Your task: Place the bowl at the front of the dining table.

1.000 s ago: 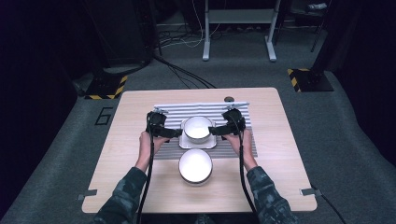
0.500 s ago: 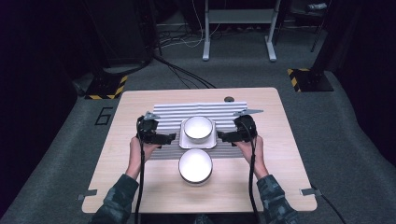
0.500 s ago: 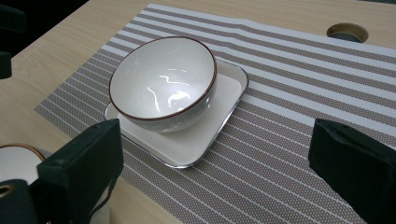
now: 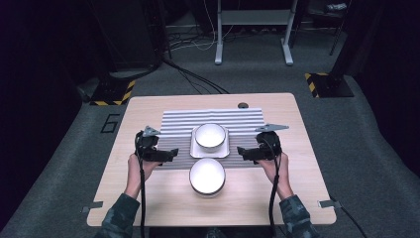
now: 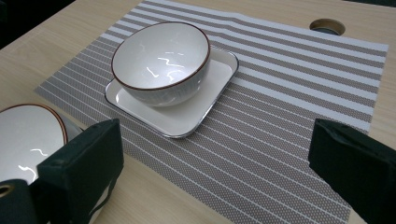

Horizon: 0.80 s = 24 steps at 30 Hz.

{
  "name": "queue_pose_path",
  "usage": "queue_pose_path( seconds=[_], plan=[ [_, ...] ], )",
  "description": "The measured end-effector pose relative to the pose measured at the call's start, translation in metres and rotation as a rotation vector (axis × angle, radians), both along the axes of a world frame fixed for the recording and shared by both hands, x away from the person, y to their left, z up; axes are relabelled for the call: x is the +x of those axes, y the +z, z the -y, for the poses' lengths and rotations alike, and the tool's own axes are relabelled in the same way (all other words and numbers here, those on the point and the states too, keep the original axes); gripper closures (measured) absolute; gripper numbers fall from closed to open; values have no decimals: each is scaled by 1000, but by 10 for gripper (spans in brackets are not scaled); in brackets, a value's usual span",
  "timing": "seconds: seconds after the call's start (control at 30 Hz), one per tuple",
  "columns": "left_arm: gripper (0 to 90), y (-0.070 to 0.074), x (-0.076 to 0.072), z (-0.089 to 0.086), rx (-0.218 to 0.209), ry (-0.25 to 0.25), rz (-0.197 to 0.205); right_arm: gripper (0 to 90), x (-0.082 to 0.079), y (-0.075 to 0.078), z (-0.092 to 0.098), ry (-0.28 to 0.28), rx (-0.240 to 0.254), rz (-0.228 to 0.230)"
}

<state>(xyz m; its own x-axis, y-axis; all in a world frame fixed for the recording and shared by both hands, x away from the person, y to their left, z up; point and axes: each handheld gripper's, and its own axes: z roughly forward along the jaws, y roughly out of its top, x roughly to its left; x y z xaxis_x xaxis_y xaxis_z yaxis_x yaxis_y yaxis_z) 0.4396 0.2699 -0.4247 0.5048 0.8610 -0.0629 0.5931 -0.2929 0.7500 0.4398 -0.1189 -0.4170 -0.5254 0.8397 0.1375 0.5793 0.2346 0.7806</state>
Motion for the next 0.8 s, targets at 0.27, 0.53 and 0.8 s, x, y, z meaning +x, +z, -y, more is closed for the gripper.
queue_pose_path(
  seconds=[0.27,0.53,0.8],
  plan=[
    [43,-6,-15,-14,-1,26,6,34,-12,-1,7,-19,-24,17],
    [41,-12,-26,-26,8,40,13,41,-25,0,14,-22,-23,37],
    [40,-21,-31,-41,5,70,1,42,-33,-7,21,-35,-44,38]
  ],
)
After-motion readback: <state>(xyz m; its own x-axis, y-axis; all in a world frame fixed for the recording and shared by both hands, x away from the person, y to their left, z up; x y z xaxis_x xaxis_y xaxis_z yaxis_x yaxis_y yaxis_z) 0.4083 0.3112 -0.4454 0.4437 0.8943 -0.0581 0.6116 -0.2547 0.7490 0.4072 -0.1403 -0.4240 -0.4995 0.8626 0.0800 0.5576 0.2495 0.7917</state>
